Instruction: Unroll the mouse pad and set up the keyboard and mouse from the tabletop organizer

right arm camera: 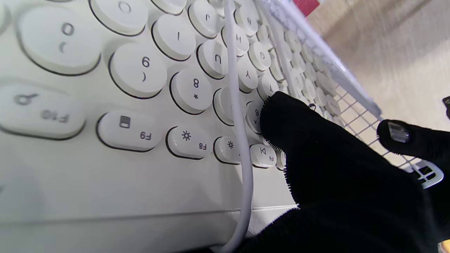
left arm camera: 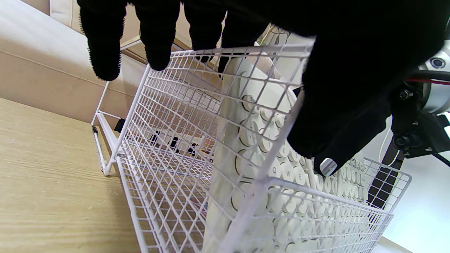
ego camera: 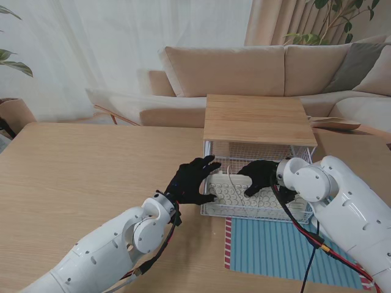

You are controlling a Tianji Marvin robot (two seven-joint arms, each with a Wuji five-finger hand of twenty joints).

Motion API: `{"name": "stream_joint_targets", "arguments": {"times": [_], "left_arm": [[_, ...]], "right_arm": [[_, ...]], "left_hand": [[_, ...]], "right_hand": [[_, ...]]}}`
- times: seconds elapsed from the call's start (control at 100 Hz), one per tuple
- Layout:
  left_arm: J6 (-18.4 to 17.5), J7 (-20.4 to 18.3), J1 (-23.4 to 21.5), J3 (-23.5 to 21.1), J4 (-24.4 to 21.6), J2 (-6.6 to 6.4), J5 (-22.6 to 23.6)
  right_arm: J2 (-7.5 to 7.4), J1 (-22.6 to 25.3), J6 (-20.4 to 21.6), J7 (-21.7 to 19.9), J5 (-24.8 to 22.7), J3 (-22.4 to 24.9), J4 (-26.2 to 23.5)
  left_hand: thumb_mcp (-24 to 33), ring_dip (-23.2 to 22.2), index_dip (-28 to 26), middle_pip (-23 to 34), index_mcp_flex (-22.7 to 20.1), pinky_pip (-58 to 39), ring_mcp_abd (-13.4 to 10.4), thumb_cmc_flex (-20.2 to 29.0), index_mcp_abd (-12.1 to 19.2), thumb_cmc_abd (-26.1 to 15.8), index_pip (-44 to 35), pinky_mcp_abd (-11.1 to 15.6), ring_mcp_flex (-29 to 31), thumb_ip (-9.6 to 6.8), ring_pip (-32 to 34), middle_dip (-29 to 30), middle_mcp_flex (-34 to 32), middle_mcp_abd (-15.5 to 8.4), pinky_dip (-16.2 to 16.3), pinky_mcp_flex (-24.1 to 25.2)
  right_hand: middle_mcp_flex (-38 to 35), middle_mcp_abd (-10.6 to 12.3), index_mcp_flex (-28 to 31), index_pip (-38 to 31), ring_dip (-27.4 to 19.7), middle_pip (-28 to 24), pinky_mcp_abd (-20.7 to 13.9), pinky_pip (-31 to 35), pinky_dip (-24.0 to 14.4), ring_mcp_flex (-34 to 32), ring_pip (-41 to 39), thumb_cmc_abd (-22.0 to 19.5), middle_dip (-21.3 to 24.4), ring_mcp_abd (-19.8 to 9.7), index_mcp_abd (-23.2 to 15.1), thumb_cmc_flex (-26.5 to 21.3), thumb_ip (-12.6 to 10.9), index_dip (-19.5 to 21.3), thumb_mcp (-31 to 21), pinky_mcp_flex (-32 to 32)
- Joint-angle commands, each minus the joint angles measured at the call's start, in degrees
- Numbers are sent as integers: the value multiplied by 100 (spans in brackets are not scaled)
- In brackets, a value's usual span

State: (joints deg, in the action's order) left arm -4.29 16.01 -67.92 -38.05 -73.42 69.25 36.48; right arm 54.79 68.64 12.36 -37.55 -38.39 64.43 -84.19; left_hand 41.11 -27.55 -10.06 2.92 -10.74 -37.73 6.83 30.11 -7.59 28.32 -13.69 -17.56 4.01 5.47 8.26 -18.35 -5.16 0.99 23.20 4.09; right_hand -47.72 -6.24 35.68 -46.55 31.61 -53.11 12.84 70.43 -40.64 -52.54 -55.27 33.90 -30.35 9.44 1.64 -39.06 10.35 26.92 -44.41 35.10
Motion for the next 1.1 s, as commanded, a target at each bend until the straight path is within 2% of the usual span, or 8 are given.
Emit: {"name": "stream_joint_targets", "arguments": {"times": [0.0, 0.09, 0.23, 0.48, 0.62, 0.76, 1.09], "left_arm": [[42, -103, -56, -31, 26, -37, 13], [23, -98, -60, -51, 14, -44, 30], [-41, -91, -112, -147, -77, -71, 71], [-130, -40, -407, -574, -527, -147, 164], [-204, -8, -594, -833, -712, -189, 213], [-318, 21, -770, -1087, -825, -239, 299], [-519, 108, -1163, -1654, -937, -313, 418]], "right_arm": [[74, 232, 65, 71, -78, -63, 199], [114, 266, 148, 331, -142, -46, 265], [152, 320, 185, 555, -170, -14, 289], [177, 432, 288, 716, -207, 151, 179], [204, 523, 403, 925, -324, 284, 101], [232, 600, 523, 1144, -402, 392, 46], [288, 666, 708, 1548, -573, 551, -44]], "left_hand": [[210, -27, 96, 428, 184, -185, -71, 16, -51, 38, 159, 101, -107, -134, -7, -155, -341, 450, -135, 53], [208, -28, 108, 417, 182, -195, -54, -51, -57, 108, 182, 106, -108, -131, -7, -159, -334, 453, -130, 52], [136, -31, 131, 394, 187, -200, -4, -174, -53, 234, 225, 93, -113, -106, -6, -166, -317, 478, -128, 54], [-66, -45, 141, 368, 164, -205, 44, -303, -55, 224, 245, 75, -102, -67, 23, -201, -308, 499, -126, 58], [-185, -38, 125, 368, 162, -208, 40, -365, -60, 66, 216, 70, -104, -68, 28, -211, -315, 492, -123, 60], [-593, -13, 106, 366, 171, -208, 38, -442, -87, -238, 184, 70, -107, -81, 21, -184, -322, 490, -123, 61], [-800, -8, 105, 397, 162, -176, 46, -474, -182, -370, 182, 58, -97, -78, 33, -158, -347, 506, -136, 62]], "right_hand": [[-343, -63, 354, -510, 278, -311, -92, 527, -230, -487, -691, 19, -192, -118, -380, -764, 147, -209, -276, 181], [-630, -65, 744, -750, 402, -481, -95, 849, -374, -678, -1062, -27, -376, -101, -601, -899, 144, -113, -354, 265], [-804, -265, 1023, -879, 525, -613, -57, 1183, -545, -813, -1442, 52, -570, -46, -632, -983, 78, -12, -488, 308], [-905, -532, 1109, -897, 628, -727, -4, 1391, -676, -914, -1740, 164, -775, -66, -359, -1021, 40, 206, -797, 352], [-968, -688, 1156, -890, 714, -805, 9, 1570, -774, -1026, -1951, 268, -887, -82, -266, -987, 24, 309, -1009, 440], [-1027, -830, 1199, -901, 801, -899, 6, 1740, -877, -1113, -2164, 350, -971, -94, -140, -992, 1, 378, -1161, 496], [-1177, -1009, 1302, -919, 842, -962, 63, 1852, -961, -1296, -2281, 518, -1025, -79, 40, -1006, 18, 407, -1372, 650]]}}
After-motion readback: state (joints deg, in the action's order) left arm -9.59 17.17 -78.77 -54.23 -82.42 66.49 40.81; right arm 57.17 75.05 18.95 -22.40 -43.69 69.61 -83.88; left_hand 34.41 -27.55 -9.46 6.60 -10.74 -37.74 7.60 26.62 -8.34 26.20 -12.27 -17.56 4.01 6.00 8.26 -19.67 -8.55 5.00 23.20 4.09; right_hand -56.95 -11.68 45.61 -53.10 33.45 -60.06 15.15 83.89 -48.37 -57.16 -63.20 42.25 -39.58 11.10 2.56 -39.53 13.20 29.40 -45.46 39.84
